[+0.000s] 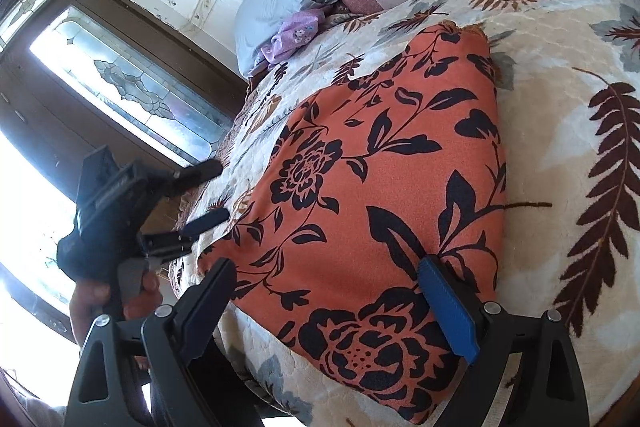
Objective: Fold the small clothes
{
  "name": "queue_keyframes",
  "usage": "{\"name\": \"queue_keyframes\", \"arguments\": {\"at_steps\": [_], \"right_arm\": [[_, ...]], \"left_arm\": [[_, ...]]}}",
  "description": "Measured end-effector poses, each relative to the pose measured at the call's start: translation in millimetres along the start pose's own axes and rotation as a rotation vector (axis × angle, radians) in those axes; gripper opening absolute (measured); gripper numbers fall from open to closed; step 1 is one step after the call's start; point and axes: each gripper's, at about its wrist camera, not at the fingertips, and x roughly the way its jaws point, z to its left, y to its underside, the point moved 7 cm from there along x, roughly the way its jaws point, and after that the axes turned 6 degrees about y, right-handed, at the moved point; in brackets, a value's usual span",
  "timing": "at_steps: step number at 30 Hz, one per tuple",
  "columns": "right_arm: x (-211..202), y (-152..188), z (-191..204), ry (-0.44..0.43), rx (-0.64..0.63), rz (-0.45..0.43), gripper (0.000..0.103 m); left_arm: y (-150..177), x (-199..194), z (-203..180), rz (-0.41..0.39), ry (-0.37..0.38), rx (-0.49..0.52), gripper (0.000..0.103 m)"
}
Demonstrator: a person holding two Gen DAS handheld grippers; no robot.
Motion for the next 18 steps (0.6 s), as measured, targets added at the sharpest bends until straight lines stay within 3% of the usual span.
{"name": "queue_keyframes", "arguments": {"at_steps": [2,4,5,7,10,13,18], "right_arm": [[0,-2,0,-0.005,0.012,0.014,0.094],[-4,-8,0,-0.022,0.045,0.034,0.094],[-9,-12,0,-0.047,0.074,0.032,0.093],[-26,-28,-4,-0.091,0.118,-0.029,0.093],[-41,-53,-27,-0.029,0.165,-0.099,0.094],[-29,-66,-61,0.055,0.249,-0.06,0.094],[2,-63,-86,0.063,0.354,0.029,0.094]], "left_arm": [[-14,28,8,0.038,-0.027,0.001,0.079],[-17,60,28,0.086,-0.135,-0.001,0.076],[-11,73,35,0.11,-0.141,-0.002,0.074],[-9,72,31,0.04,-0.145,0.082,0.073],[-9,71,24,0.018,-0.169,0.124,0.073],[-10,71,27,0.012,-0.149,0.1,0.074],[-11,71,27,0.019,-0.146,0.101,0.075]]}}
